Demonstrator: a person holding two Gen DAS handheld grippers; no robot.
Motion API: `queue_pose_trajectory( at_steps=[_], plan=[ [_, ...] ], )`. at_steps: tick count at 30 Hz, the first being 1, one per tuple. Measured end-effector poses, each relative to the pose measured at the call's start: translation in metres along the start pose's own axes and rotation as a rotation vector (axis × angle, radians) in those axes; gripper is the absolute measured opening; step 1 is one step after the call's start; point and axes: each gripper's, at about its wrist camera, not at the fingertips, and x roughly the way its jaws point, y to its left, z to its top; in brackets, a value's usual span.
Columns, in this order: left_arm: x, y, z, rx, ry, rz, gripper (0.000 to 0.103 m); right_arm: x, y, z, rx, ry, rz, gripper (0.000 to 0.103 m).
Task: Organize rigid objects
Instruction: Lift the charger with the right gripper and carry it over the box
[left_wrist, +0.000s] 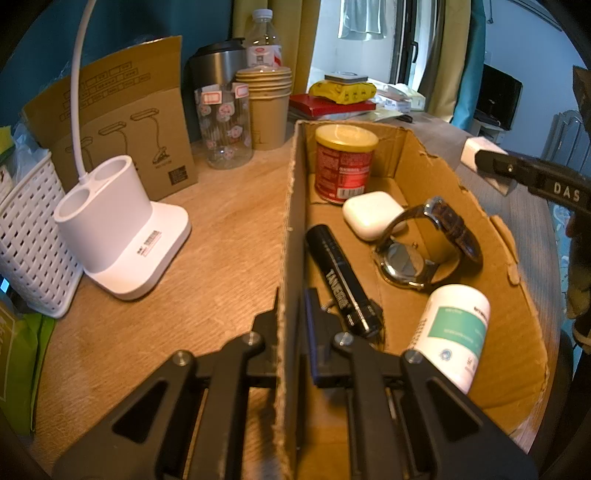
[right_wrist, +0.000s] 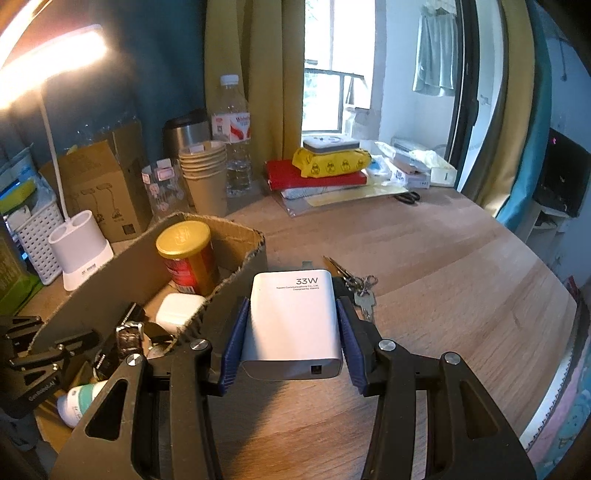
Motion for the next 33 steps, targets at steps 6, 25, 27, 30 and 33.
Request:
queue_pose_trajectory(
  at_steps=[6,25,27,30,33],
  plan=[
    [0.000,0.000,0.000,0.000,0.000,0.000,0.010,-0.007,0.007,0.012,-0.007,-0.028,0.005,0.050],
    [0.000,-0.001,0.000,0.000,0.000,0.001,0.010,0.007,0.043,0.031,-0.039,-0.029,0.065,0.050],
    [0.000,0.000,0.000,0.000,0.000,0.001,0.010,0.011,0.046,0.032,-0.038,-0.025,0.067,0.050],
    [0.000,-0.001,0.000,0.001,0.000,0.001,0.010,0.015,0.049,0.033,-0.031,-0.021,0.062,0.050],
    [0.000,-0.001,0.000,0.001,0.000,0.001,0.010,0.021,0.053,0.034,-0.038,-0.014,0.048,0.050]
  ],
)
